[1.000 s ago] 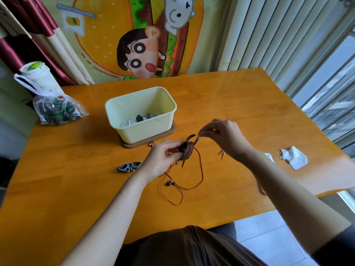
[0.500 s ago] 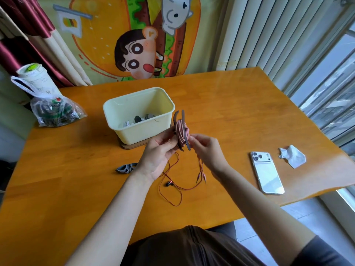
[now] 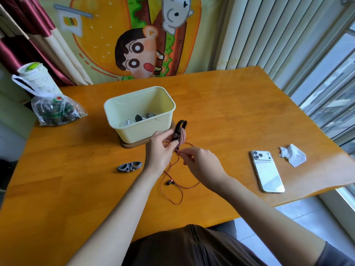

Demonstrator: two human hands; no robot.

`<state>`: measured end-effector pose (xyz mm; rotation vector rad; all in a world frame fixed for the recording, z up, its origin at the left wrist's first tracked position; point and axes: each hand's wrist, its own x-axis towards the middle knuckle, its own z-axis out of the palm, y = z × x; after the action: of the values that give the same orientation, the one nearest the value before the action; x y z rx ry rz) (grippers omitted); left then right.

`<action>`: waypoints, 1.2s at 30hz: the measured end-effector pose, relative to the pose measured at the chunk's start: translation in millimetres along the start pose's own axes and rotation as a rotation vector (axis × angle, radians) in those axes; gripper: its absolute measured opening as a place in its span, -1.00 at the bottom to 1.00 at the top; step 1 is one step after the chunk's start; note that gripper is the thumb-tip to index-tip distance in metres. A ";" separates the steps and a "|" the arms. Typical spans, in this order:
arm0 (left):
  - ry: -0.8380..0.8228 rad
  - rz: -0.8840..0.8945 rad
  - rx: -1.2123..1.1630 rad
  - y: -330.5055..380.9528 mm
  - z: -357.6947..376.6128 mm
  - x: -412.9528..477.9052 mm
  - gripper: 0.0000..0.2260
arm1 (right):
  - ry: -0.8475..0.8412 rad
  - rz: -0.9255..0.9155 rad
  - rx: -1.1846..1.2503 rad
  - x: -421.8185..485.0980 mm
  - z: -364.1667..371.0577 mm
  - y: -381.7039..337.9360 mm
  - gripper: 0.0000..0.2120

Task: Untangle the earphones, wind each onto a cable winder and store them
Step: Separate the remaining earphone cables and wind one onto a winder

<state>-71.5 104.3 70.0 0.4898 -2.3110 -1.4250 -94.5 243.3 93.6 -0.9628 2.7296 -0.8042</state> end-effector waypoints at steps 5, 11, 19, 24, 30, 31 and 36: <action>-0.184 0.299 0.211 -5.4 -0.7 -13.8 -0.63 | 0.005 -0.040 -0.128 0.7 -27.6 10.7 -0.77; -0.229 0.382 0.150 5.4 -0.6 -18.9 -0.62 | 0.097 -0.163 -0.212 8.9 -40.0 17.7 -0.82; -0.270 0.380 0.145 7.1 -6.0 -16.6 -0.54 | -0.087 0.079 0.148 15.3 -38.7 21.9 -0.86; -0.049 0.260 0.084 9.6 3.2 -21.2 -0.41 | 0.058 0.125 0.331 11.1 -33.0 24.4 -0.88; -0.177 -0.714 -0.708 26.6 10.4 -26.2 -0.82 | 0.269 0.194 0.498 6.6 -21.6 18.9 -0.88; -0.154 -0.756 -0.819 31.1 12.2 -27.3 -0.88 | 0.288 0.210 0.522 5.9 -19.3 16.5 -0.87; -0.097 -0.627 -0.773 42.2 17.5 -26.6 -0.84 | 0.333 0.253 0.528 2.9 -12.7 10.8 -0.87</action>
<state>-61.0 148.4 97.1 0.9370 -1.5016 -2.4955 -106.3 254.1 98.8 -0.3936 2.5768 -1.6336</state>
